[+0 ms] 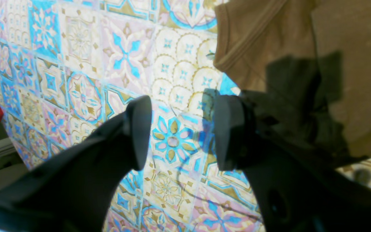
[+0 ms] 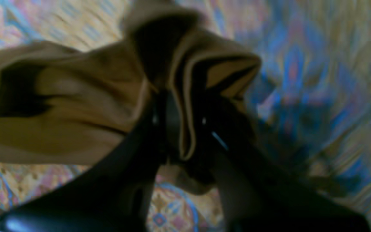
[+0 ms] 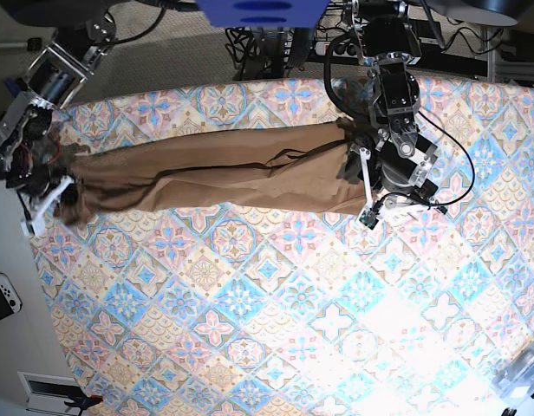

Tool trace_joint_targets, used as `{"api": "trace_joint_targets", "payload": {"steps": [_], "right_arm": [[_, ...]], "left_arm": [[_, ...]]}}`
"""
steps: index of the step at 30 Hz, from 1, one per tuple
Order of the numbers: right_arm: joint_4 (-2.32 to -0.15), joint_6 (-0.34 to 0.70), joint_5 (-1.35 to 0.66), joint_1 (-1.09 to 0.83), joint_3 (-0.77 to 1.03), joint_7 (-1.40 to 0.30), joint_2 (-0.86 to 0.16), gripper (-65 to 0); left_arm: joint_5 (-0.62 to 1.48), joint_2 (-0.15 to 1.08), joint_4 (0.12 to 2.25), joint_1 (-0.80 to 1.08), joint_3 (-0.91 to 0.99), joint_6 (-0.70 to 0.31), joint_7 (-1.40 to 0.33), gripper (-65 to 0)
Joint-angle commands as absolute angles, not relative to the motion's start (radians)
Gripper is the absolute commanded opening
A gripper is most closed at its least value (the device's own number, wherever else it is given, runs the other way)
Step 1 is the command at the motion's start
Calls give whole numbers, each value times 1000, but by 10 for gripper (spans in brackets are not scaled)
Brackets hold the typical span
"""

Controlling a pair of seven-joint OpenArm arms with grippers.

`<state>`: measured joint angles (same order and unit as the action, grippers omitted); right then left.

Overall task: Layout the t-shirt on the table in an organized manner, then fold the t-shirt properly
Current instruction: 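Grasp the strip end with the right gripper and drag it toward the left gripper, then fold the held strip end over the shirt toward the left gripper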

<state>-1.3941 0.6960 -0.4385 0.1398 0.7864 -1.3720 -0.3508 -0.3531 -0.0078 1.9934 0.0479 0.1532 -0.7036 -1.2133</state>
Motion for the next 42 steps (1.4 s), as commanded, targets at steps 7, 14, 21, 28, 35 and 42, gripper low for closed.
{"api": "trace_joint_targets", "payload": {"steps": [7,14,21,28,35,42], "right_arm": [[-1587,698,-447,148,687,-1366,-378,-650],[-1739,698,-447,62,659,-1366,-372,-650],[-1853,698,-447,36,572,-1365,-300,-650],[-1862,698,-447,36,501,-1366,-269,-650],[-1914,576,-447,2,401,-1362,-269,-650],[-1914,568,-447,-90,358,-1357,-220,-650]], "left_arm": [[-358,-8,2011,39,153,-698,-1207,-344],[-358,-4,2011,42,154,-698,-1208,-344],[-358,-8,2011,42,154,-698,-1208,-344],[-358,-8,2011,44,154,-698,-1208,-344],[-358,-7,2011,44,154,-698,-1208,-344],[-358,-7,2011,44,154,-698,-1208,-344]]}}
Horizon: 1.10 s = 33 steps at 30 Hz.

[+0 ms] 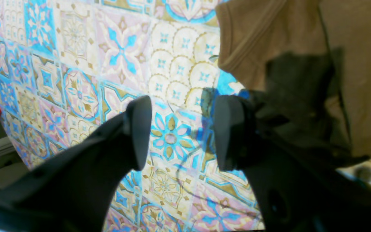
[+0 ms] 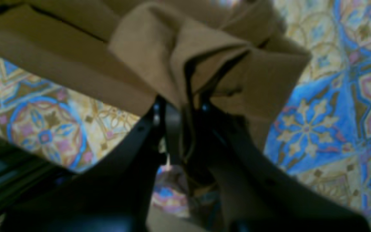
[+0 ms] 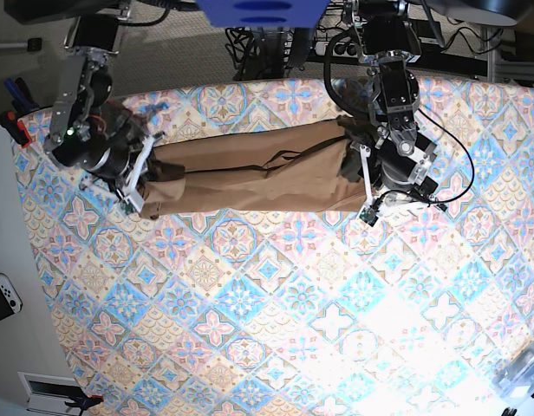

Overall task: Layout the t-shirt on the table in an organized manner, then fold the t-shirt properly
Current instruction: 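Fold the held strip end over the shirt toward the left gripper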

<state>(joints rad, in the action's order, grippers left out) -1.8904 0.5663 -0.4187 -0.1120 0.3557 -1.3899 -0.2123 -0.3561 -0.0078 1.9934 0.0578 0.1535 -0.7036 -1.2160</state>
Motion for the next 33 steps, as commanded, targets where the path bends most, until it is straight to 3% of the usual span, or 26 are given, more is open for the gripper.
{"api": "trace_joint_targets", "payload": {"steps": [1,15,24,33], "right_arm": [[-1914,568,-447,-90,358,-1356,-206,-650],[-1916,568,-447,-90,354,-1356,-163,-650],[-1916,567,-449,-97,197,-1239,-137,-650],[-1906,567,-447,-90,182,-1233,-137,-650]], "left_arm": [[-358,-7,2011,44,154,-698,-1208,-344],[-358,-8,2011,44,154,-698,-1208,-344],[-358,-8,2011,44,154,-698,-1208,-344],[-358,-5,2011,45,154,-698,-1208,-344]]}}
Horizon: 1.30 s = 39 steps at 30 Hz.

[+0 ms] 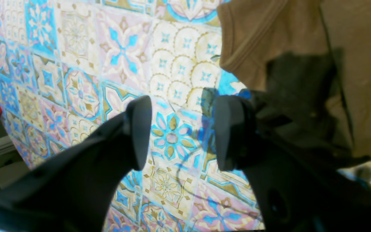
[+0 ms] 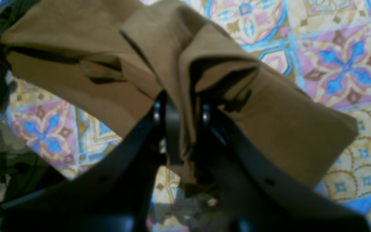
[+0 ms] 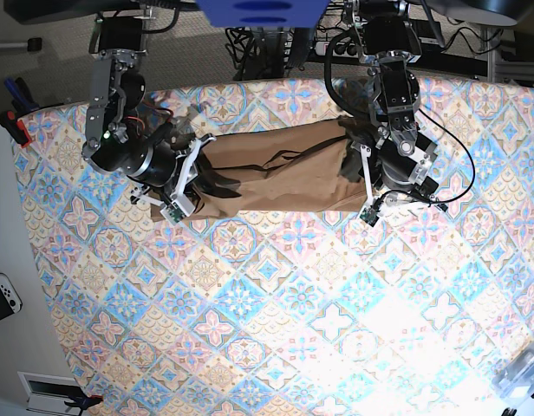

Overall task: Layout the t-shirt on the table in an organized manner, then fold the t-shirt properly
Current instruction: 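Fold the held strip end over the shirt toward the left gripper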

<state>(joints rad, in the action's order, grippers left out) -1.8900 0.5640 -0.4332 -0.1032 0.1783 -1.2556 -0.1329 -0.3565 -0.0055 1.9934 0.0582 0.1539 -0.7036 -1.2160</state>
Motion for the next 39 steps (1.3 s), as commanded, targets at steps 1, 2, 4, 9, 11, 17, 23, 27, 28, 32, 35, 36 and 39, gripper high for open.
{"api": "trace_joint_targets", "payload": {"steps": [1,2,4,9,11,17,23,27,28,32,35,36,39], "right_arm": [[-1905,567,-447,-90,182,-1234,-137,-650],[-1905,567,-447,-90,182,-1236,-137,-650],[-1905,567,-447,-90,182,-1236,-139,-562],[-1905,572,-447,-90,143,-1237,-143,-403],[-1906,572,-447,-90,81,-1237,-143,-388],[-1906,570,-447,-71,-104,-1230,-143,-389],[-1914,570,-447,-8,-130,-1227,-136,-409],[-1916,568,-447,39,-125,-1234,-136,-569],[-1916,568,-449,42,-114,-1237,-137,-631],[-1916,568,-449,36,-4,-1260,-137,-650],[-1914,568,-449,36,61,-1277,-139,-650],[-1914,572,-449,36,70,-1277,-139,-650],[-1902,573,-449,38,84,-1268,-143,-650]], "left_arm": [[-358,-5,2011,45,154,-698,-1208,-344],[-358,-5,2011,45,154,-698,-1208,-344],[-358,-7,2011,45,154,-698,-1208,-344],[-358,-7,2011,44,154,-698,-1208,-344],[-358,-7,2011,44,154,-698,-1208,-344],[-358,-8,2011,45,154,-698,-1208,-344],[-358,-8,2011,45,154,-698,-1208,-344],[-358,-8,2011,45,154,-698,-1208,-344],[-358,-8,2011,45,154,-698,-1208,-344],[-358,-8,2011,45,154,-698,-1208,-344],[-358,-8,2011,45,154,-698,-1208,-344],[-358,-8,2011,45,154,-698,-1208,-344],[-358,-8,2011,44,154,-698,-1208,-344]]}}
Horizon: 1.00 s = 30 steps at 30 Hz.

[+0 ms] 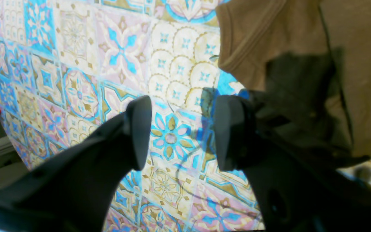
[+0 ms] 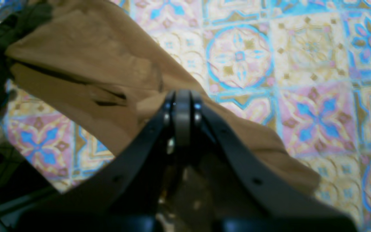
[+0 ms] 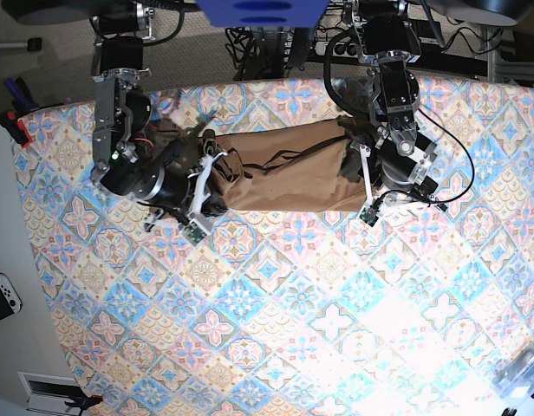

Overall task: Layout the t-shirt on the table in an organized manner, then fold the t-shirt properly
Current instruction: 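Fold the held strip end over the shirt toward the left gripper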

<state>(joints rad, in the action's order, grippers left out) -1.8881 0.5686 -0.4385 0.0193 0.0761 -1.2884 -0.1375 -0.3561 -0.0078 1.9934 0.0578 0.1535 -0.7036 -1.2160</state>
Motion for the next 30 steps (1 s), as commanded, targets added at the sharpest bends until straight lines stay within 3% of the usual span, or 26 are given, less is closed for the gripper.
{"api": "trace_joint_targets", "payload": {"steps": [1,13,16,22,30], "right_arm": [[-1897,573,-449,33,88,-1251,-147,-650],[-1609,576,-449,-58,87,-947,-186,-650],[-1531,619,-449,-62,84,-875,-186,-650],[-1351,677,-449,-54,88,-797,-186,-650],[-1337,677,-449,-61,88,-802,-186,-650]], "left_arm": [[-358,-8,2011,42,154,-698,-1208,-344],[-346,-56,2014,31,183,-698,-1201,-344],[-318,-104,2014,-7,228,-698,-1201,-344],[-170,-128,2017,-24,246,-698,-1201,-344],[119,-105,2015,-5,338,-698,-1210,-345]]}}
